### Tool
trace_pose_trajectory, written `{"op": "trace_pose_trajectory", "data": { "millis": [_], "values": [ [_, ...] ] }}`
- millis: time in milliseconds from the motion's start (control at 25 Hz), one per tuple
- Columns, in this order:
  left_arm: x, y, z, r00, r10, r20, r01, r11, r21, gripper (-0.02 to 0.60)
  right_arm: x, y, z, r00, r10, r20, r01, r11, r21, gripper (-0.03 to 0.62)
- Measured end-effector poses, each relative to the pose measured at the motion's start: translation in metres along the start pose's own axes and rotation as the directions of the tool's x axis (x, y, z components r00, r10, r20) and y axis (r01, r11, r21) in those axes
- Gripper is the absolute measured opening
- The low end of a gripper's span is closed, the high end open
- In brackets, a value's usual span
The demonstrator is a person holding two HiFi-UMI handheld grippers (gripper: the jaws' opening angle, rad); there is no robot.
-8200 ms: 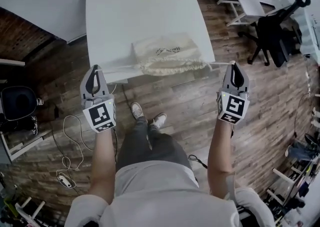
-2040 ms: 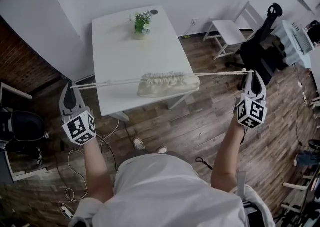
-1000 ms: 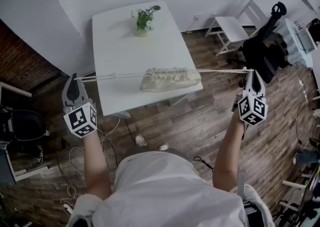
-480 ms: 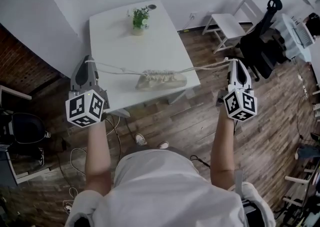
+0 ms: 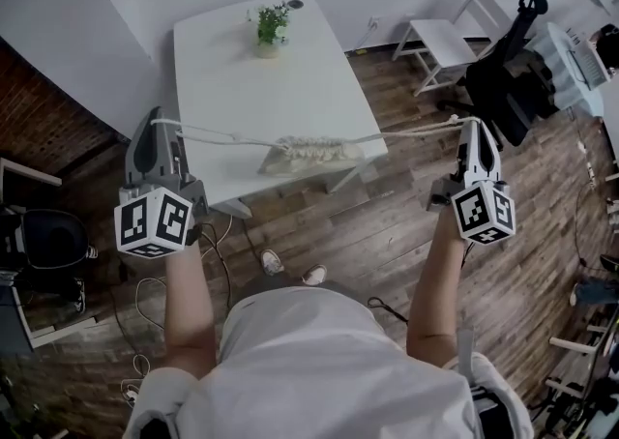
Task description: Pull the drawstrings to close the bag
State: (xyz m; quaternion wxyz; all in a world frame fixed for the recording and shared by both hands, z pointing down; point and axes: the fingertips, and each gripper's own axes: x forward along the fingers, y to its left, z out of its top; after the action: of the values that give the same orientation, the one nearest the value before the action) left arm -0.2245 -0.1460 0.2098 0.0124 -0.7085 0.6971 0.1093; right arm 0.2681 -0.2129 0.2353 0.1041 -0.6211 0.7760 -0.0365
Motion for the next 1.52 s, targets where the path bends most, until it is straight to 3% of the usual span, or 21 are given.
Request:
{"op": "trace_pose_trajectory", "data": {
  "millis": [280, 440, 560, 680, 960, 1160, 1320, 1520],
  "values": [
    [-0.023, 0.018, -0.015, 0.999, 0.025, -0.027, -0.026, 0.999, -0.044, 0.017, -0.026, -0.028, 0.011, 0.996, -0.081, 0.042, 0.081, 0.997, 0.011, 0.038],
    [-0.038, 0.049, -0.021, 0.989, 0.143, -0.042, -0.146, 0.987, -0.061, 0.017, -0.051, -0.062, 0.025, 0.978, -0.184, 0.102, 0.18, 0.983, 0.045, 0.037],
    [-0.045, 0.061, -0.02, 0.98, 0.197, -0.026, -0.198, 0.979, -0.049, 0.017, -0.062, -0.069, 0.038, 0.968, -0.203, 0.148, 0.202, 0.979, 0.019, 0.037],
    [-0.051, 0.064, -0.027, 0.979, 0.2, -0.036, -0.203, 0.974, -0.098, 0.017, -0.069, -0.073, 0.042, 0.963, -0.212, 0.165, 0.21, 0.977, 0.029, 0.038],
    [-0.058, 0.073, -0.042, 0.973, 0.224, -0.063, -0.23, 0.965, -0.124, 0.018, -0.074, -0.086, 0.023, 0.966, -0.23, 0.118, 0.225, 0.973, 0.058, 0.038],
    [-0.051, 0.059, -0.035, 0.979, 0.195, -0.06, -0.197, 0.98, -0.034, 0.018, -0.075, -0.099, 0.011, 0.963, -0.255, 0.084, 0.248, 0.965, 0.084, 0.038],
    [-0.048, 0.047, -0.024, 0.984, 0.172, -0.038, -0.173, 0.985, -0.009, 0.017, -0.072, -0.092, 0.002, 0.975, -0.218, 0.051, 0.213, 0.974, 0.079, 0.038],
    [-0.038, 0.006, -0.024, 0.995, 0.101, -0.026, -0.098, 0.991, 0.089, 0.017, -0.067, -0.075, -0.012, 0.986, -0.164, 0.019, 0.163, 0.985, 0.05, 0.038]
  ]
}}
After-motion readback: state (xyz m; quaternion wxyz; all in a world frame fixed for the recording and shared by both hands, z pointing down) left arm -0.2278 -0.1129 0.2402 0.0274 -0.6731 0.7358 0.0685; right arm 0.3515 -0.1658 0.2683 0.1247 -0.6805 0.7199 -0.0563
